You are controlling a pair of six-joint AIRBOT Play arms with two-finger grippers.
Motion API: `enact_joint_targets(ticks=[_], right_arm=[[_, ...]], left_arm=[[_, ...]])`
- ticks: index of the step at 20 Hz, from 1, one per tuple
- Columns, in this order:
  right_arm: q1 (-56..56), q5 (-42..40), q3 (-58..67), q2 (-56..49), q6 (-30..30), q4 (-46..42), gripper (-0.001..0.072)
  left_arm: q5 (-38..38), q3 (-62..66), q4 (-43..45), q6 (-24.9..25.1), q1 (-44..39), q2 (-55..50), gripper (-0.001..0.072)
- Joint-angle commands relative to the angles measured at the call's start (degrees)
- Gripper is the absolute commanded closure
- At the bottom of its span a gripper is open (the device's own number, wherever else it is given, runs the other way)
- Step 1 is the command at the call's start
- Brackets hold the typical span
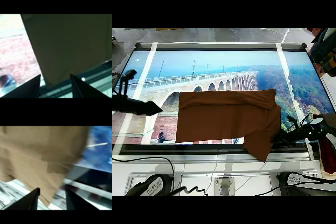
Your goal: Fold the clothes and pants, and hang the long-sleeved shirts on hangers.
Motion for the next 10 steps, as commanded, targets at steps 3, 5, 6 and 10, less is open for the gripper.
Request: enact_joint_targets(ticks=[3, 5, 6, 10], right_arm=[[0.0, -8.0, -5.0, 0.0, -7.7, 5.2, 0.0597], [0.0, -7.8, -5.0, 0.0, -9.7, 6.5, 0.0699], [0.0, -7.8, -5.0, 0.0, -10.1, 7.0, 0.0699], [0.0, -7.2, -5.0, 0.0, -10.1, 7.8, 0.0699]], left_arm=[[0.3, -12.6, -0.4, -0.2, 3.7, 5.7, 0.0297], [3.1, -17.5, -0.6, -0.2, 7.8, 8.9, 0.0298], [4.6, -19.7, -0.7, -0.3, 9.7, 9.7, 0.0305], [9.9, -29.7, -4.3, -0.2, 13.6, 7.3, 0.0436]])
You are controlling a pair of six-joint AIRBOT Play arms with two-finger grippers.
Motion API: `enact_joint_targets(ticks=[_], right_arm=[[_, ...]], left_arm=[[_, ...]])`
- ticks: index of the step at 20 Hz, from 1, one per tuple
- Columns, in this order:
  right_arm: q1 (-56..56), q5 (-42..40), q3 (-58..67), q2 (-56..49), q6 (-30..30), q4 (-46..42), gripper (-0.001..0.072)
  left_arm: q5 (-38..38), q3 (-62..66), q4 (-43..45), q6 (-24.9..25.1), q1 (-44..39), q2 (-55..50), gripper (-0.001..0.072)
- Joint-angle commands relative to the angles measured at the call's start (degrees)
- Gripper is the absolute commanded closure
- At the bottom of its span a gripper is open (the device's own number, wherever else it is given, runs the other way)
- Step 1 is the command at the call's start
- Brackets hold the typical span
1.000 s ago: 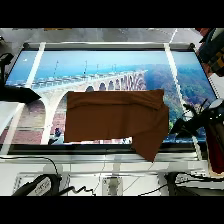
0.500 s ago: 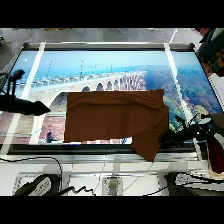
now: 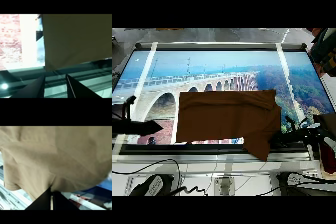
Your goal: Fold the clothes and pants, and hang the long-sleeved shirts on hangers.
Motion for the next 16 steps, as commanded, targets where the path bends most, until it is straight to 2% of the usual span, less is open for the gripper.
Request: enact_joint_targets(ticks=[1, 2, 3, 4, 10, 11, 12, 13, 14, 15, 16], right_arm=[[0.0, -0.8, -0.2, 0.0, -1.1, 1.6, 0.0699], [0.0, -0.7, -0.2, 0.0, -1.1, 2.4, 0.0699], [0.0, -0.7, -0.2, 0.0, -1.1, 3.1, 0.0699], [0.0, -0.7, -0.2, 0.0, -1.1, 3.8, 0.0699], [0.0, 0.3, -0.2, 0.1, -1.2, 5.0, 0.07], [0.0, 0.6, -0.2, 0.1, -1.6, 5.2, 0.07], [0.0, 0.7, -0.2, 0.1, -1.6, 5.5, 0.07], [0.0, 0.7, -0.2, 0.2, -2.0, 5.7, 0.0701], [0.2, 0.6, -0.2, 0.6, -2.4, 5.8, 0.0702], [0.8, 0.3, -0.1, 1.4, -2.6, 5.7, 0.0702], [1.7, -0.2, 0.1, 2.4, -2.7, 5.7, 0.0702]], left_arm=[[5.5, -8.9, -3.4, 0.0, 2.6, -1.8, 0.0435], [6.3, -10.9, -5.4, 0.4, 2.6, -3.2, 0.0427], [6.6, -12.4, -7.3, 1.8, 2.6, -4.5, 0.0386], [7.3, -13.7, -8.5, 3.2, 2.5, -5.8, 0.0314], [15.1, -15.6, -8.2, 6.3, 2.5, -12.7, 0.029], [15.7, -15.6, -8.2, 6.6, 2.5, -14.0, 0.0257], [15.8, -15.6, -8.2, 7.8, 2.5, -15.3, 0.0151], [15.8, -15.6, -8.2, 8.3, 2.5, -16.7, 0.0141], [15.8, -15.6, -8.2, 8.3, 2.2, -17.8, 0.0143], [15.8, -15.6, -8.2, 8.3, 1.6, -18.7, 0.0193], [15.8, -15.6, -8.2, 8.7, 0.6, -19.6, 0.0302]])
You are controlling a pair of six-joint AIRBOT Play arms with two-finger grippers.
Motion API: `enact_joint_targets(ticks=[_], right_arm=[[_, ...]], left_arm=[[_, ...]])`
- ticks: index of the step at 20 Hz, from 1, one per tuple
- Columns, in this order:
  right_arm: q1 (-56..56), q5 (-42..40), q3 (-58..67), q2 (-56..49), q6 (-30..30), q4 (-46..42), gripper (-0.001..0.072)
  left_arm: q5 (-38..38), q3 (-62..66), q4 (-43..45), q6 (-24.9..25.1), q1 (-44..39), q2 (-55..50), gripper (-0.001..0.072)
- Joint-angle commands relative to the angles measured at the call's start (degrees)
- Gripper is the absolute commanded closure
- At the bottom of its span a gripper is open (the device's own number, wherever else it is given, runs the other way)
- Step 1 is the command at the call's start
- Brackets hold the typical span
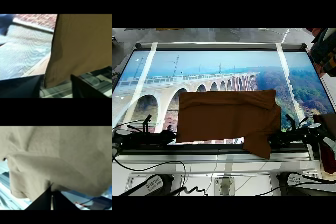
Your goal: Fold the clothes and pants, and hang the long-sleeved shirts on hangers.
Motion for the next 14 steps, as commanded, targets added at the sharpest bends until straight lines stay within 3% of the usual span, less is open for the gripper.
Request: enact_joint_targets(ticks=[1, 2, 3, 5, 6, 7, 11, 14], right_arm=[[2.5, -0.2, 0.6, 2.9, -0.6, 1.2, 0.0703], [3.8, -1.2, 1.0, 4.5, -0.5, 1.2, 0.0702], [5.1, -1.8, 1.7, 6.4, -0.5, 1.3, 0.0702], [6.8, -2.4, 3.3, 10.3, 0.3, 1.3, 0.0702], [6.9, -2.9, 4.1, 12.3, 1.4, 1.3, 0.0702], [6.9, -3.0, 5.1, 14.4, 2.1, 1.6, 0.0701], [6.9, -2.6, 7.9, 23.7, 5.1, 1.8, 0.0702], [6.9, -1.4, 8.0, 31.8, 8.8, 1.7, 0.0702]], left_arm=[[2.1, -0.3, 1.6, 2.2, -2.5, -3.5, 0.0397], [2.0, -0.3, 1.6, 2.4, -4.2, -3.7, 0.0519], [1.4, -0.2, 1.6, 2.7, -5.9, -3.7, 0.0573], [-0.9, 0.6, 1.6, 3.9, -8.6, -3.7, 0.0598], [-2.4, 1.6, 1.6, 3.9, -9.3, -3.7, 0.0669], [-4.3, 2.9, 1.6, 4.1, -9.7, -3.7, 0.0693], [-13.9, 12.0, 1.6, 3.8, -9.6, -1.1, 0.0695], [-14.7, 16.3, 1.6, 3.5, -9.5, 5.7, 0.0695]])
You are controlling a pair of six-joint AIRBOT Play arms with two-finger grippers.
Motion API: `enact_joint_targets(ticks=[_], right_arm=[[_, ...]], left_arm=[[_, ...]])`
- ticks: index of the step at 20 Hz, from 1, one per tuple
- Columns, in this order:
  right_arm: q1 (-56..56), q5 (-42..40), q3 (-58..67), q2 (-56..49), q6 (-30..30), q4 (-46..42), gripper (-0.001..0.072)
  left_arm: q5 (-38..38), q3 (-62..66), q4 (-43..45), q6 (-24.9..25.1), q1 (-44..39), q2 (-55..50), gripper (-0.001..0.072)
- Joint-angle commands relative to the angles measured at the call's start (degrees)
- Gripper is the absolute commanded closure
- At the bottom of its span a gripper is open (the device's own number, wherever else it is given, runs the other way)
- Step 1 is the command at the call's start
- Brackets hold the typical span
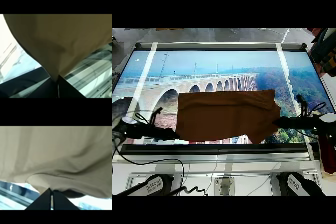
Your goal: Fold the clothes and pants, and hang the long-sleeved shirts on hangers.
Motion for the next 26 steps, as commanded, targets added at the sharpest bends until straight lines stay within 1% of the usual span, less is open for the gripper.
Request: enact_joint_targets(ticks=[1, 5, 6, 8, 10, 12, 13, 14, 16, 19, 20, 21, 24, 25, 26], right_arm=[[0.2, 2.0, 0.7, 9.7, 4.5, 0.0, 0.0702], [0.2, 9.0, 0.7, 18.5, 9.2, 0.0, 0.0702], [0.2, 10.1, 0.7, 20.5, 9.3, -0.1, 0.0702], [0.2, 8.5, 0.7, 23.0, 9.3, -0.3, 0.0702], [0.2, 1.6, 0.3, 22.5, 9.3, 1.6, 0.0702], [1.8, -9.0, -1.4, 19.6, 9.3, 4.7, 0.0702], [3.5, -14.3, -1.9, 17.3, 9.3, 6.0, 0.0702], [5.6, -19.1, -1.9, 14.4, 9.4, 7.1, 0.0703], [10.3, -31.2, -1.6, 7.7, 9.4, 11.3, 0.0703], [14.8, -46.8, 1.4, -2.3, 9.5, 15.8, 0.0701], [15.7, -50.4, 3.1, -5.8, 9.5, 16.6, 0.0701], [16.3, -52.3, 5.0, -9.2, 9.5, 16.7, 0.0701], [16.8, -53.7, 9.9, -18.9, 9.5, 16.7, 0.07], [16.8, -55.3, 10.9, -21.5, 9.5, 16.7, 0.0681], [16.8, -56.5, 11.5, -23.6, 9.5, 16.7, 0.0477]], left_arm=[[-3.3, 4.2, -1.0, -1.3, -0.2, 7.5, 0.0695], [-3.4, 3.5, -0.5, -3.1, 0.0, 16.4, 0.0695], [-3.3, 3.5, 0.2, -3.6, 0.4, 18.0, 0.0695], [-0.9, 3.5, 0.5, -4.7, 1.4, 20.1, 0.0696], [4.3, 3.5, -1.6, -6.0, 0.8, 19.8, 0.0696], [11.3, 3.5, -5.2, -6.0, -1.9, 17.8, 0.0696], [16.0, 3.5, -6.6, -6.1, -3.9, 16.3, 0.0696], [21.5, 3.5, -7.5, -7.2, -6.0, 14.5, 0.0696], [32.7, 3.6, -9.6, -11.2, -9.1, 10.9, 0.0696], [44.3, 4.5, -14.5, -11.4, -12.9, 4.5, 0.0696], [46.5, 5.5, -15.2, -11.4, -14.0, 1.8, 0.0696], [47.6, 6.8, -15.2, -11.4, -14.9, -1.0, 0.0696], [49.0, 11.9, -15.2, -11.4, -17.4, -10.3, 0.0695], [49.2, 13.7, -15.2, -11.4, -18.4, -13.1, 0.0677], [49.2, 15.4, -15.2, -11.4, -19.2, -15.5, 0.0584]])
